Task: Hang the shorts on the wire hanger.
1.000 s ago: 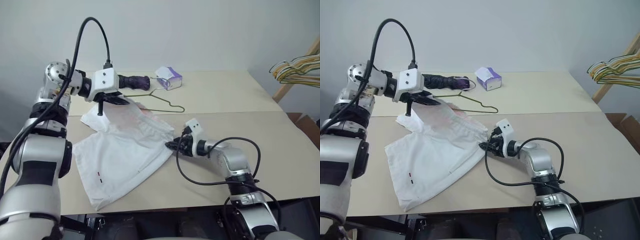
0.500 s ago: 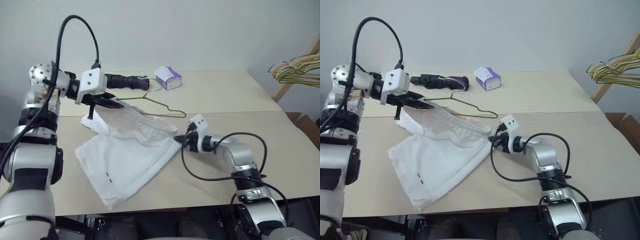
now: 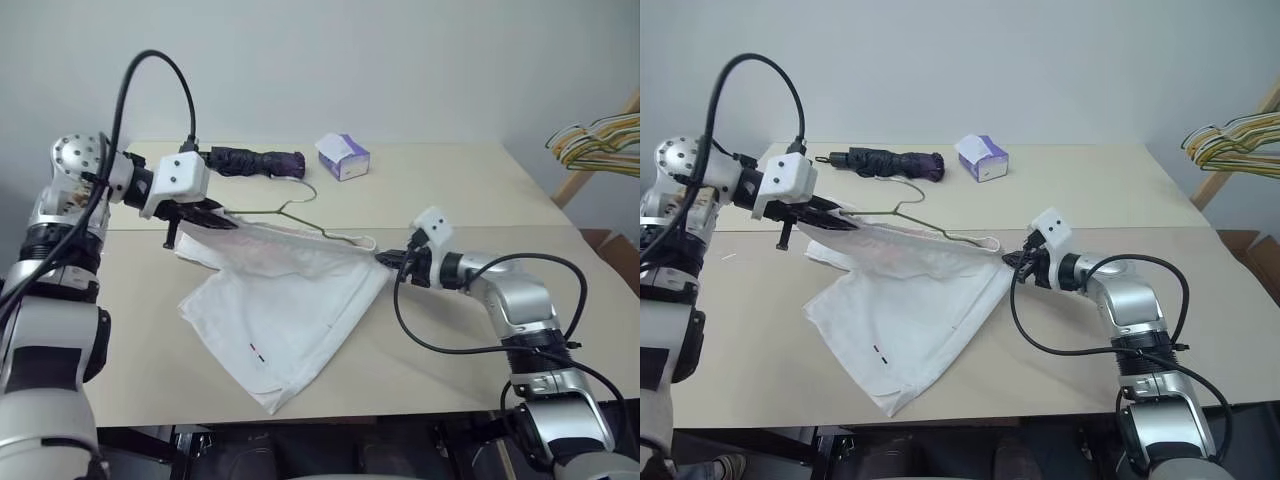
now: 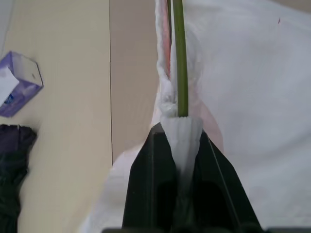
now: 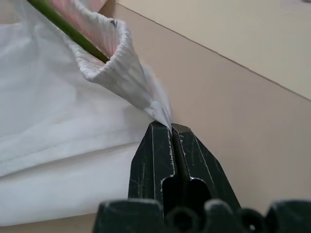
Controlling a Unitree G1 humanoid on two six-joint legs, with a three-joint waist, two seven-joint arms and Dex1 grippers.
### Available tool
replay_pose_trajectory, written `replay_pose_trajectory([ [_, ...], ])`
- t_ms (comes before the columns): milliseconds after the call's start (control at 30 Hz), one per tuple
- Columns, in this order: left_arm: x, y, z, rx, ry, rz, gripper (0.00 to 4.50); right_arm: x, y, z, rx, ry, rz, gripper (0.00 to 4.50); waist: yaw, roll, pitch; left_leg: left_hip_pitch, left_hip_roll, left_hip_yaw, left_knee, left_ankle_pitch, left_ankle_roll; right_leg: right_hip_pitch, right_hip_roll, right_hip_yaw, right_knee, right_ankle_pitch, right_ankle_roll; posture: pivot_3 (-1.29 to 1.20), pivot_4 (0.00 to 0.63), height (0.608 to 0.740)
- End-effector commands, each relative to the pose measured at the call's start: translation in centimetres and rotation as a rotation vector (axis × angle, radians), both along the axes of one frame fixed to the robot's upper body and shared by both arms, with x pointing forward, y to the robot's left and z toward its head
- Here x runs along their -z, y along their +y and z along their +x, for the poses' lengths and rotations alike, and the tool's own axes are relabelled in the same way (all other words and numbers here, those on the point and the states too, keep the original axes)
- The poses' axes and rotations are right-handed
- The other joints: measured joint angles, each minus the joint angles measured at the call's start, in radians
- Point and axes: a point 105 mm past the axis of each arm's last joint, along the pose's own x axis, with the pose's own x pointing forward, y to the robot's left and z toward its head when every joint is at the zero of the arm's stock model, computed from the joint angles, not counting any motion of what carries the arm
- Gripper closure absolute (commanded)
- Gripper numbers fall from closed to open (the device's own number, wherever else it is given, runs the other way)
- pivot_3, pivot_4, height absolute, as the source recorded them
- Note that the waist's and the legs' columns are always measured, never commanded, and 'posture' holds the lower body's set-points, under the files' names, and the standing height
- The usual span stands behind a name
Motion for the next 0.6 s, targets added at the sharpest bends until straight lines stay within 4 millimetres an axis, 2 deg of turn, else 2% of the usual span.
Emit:
replay_pose_trajectory([
  [33, -1.0, 0.5, 0.5, -0.031, -0.063, 0.013, 4.48, -2.3, -1.0, -0.4, -0.020, -0.089, -0.093, 4.47, 0.001, 0.000, 0.000, 0.000, 0.000, 0.000, 0.000, 0.000, 0.000, 0.000, 0.000, 0.000, 0.000, 0.000, 0.000, 0.01, 0.000, 0.740],
  [233, -0.2, -1.6, 1.1, -0.020, -0.084, -0.064, 4.48, -7.8, 1.1, -1.8, -0.123, -0.195, -0.161, 4.47, 0.000, 0.000, 0.000, 0.000, 0.000, 0.000, 0.001, 0.000, 0.000, 0.000, 0.000, 0.000, 0.000, 0.000, 0.000, -0.02, 0.000, 0.740],
  [367, 0.4, -2.4, 0.9, -0.007, -0.090, -0.118, 4.48, -10.3, 2.6, -3.2, -0.219, -0.319, -0.326, 4.47, -0.002, 0.000, 0.000, 0.000, 0.000, 0.000, 0.000, -0.001, 0.001, -0.001, 0.000, 0.000, 0.000, 0.000, 0.000, -0.03, 0.000, 0.740],
  [467, 0.6, -3.1, 0.6, 0.003, -0.079, -0.160, 4.48, -11.3, 3.1, -3.7, -0.262, -0.353, -0.372, 4.47, -0.001, 0.000, 0.000, 0.000, 0.000, 0.001, 0.001, -0.001, 0.001, -0.001, -0.001, 0.000, 0.000, 0.000, 0.000, -0.04, 0.000, 0.740],
  [600, 0.4, -3.6, 0.4, -0.001, -0.098, -0.212, 4.48, -10.8, 2.9, -3.9, -0.304, -0.365, -0.508, 4.47, 0.002, 0.000, 0.000, 0.000, 0.000, 0.001, 0.001, -0.001, 0.001, 0.000, -0.001, 0.000, 0.000, 0.000, 0.000, -0.04, 0.000, 0.740],
])
